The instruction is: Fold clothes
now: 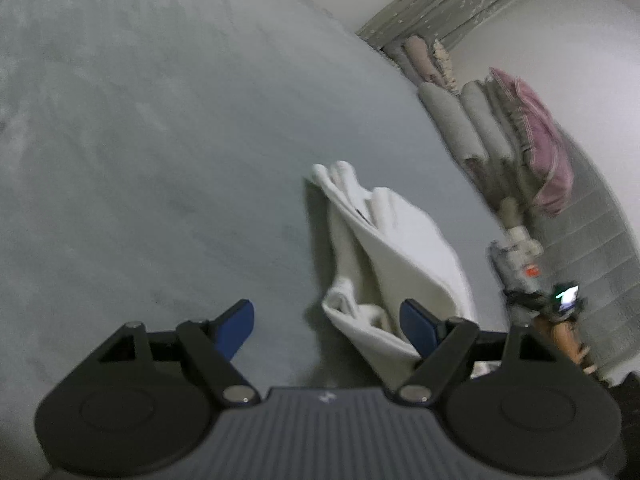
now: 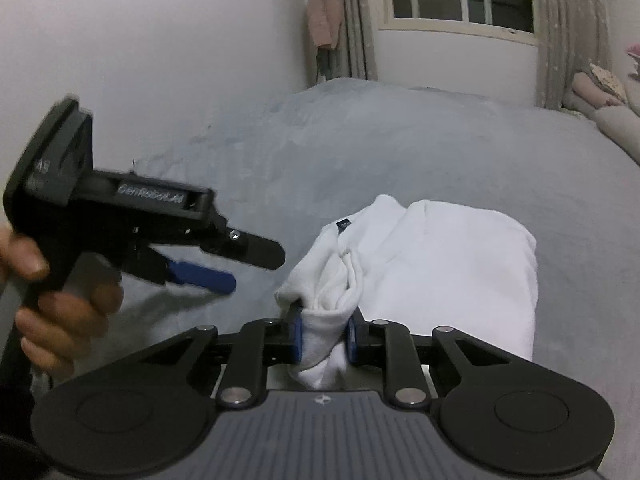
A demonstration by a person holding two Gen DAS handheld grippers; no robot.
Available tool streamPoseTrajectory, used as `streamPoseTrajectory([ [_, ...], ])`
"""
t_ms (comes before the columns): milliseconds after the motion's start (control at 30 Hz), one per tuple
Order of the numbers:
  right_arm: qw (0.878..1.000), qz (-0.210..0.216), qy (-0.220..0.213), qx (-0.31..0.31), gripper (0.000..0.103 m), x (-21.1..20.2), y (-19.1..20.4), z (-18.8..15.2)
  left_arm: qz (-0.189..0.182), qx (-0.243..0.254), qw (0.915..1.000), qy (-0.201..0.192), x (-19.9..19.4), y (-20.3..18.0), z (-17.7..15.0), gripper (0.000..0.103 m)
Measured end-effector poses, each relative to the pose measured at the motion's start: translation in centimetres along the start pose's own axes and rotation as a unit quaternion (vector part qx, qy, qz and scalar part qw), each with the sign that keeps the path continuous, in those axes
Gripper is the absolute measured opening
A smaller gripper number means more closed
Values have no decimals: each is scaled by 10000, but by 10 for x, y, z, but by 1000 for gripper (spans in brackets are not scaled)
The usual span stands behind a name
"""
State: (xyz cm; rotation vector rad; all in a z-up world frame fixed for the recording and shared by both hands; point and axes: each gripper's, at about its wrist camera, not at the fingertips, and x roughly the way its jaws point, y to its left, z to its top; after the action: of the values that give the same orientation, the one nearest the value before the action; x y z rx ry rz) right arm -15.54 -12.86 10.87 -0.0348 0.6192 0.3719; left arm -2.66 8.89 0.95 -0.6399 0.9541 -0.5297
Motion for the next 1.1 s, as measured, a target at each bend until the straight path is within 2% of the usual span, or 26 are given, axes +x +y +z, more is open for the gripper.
streamPoseTrajectory([
  [167,9999,-9,-7,-149,20,-6,4,-1,-458,-409,9980,130,19,1,0,83],
  [300,9995,-53,-26,-320,20,-7,9,-4,-491,-514,9973,164,41,1,2,91],
  [533,9973,-109,-33,-724,20,-9,20,-8,-646,-552,9963,82,64,-14,4,93],
  [733,9975,28,54,-705,20,0,22,-14,-148,200,9995,199,79,-31,-2,91],
  [767,9970,15,68,-767,20,1,24,-16,-55,351,9992,178,80,-36,-3,86],
  [800,9966,1,74,-815,20,2,27,-16,53,487,9987,142,80,-38,-5,75],
  [833,9963,-10,78,-853,20,2,28,-17,175,595,9980,103,81,-41,-5,69],
  [867,9963,-10,81,-857,20,2,29,-17,232,632,9977,79,82,-41,-6,55],
  [900,9964,-6,84,-846,20,3,28,-17,256,640,9976,63,83,-41,-6,49],
  [1000,9965,-5,93,-833,20,4,28,-18,292,698,9971,3,82,-43,-8,36],
  [1100,9959,-52,101,-902,21,3,30,-20,318,835,9960,-87,77,-47,-11,31],
])
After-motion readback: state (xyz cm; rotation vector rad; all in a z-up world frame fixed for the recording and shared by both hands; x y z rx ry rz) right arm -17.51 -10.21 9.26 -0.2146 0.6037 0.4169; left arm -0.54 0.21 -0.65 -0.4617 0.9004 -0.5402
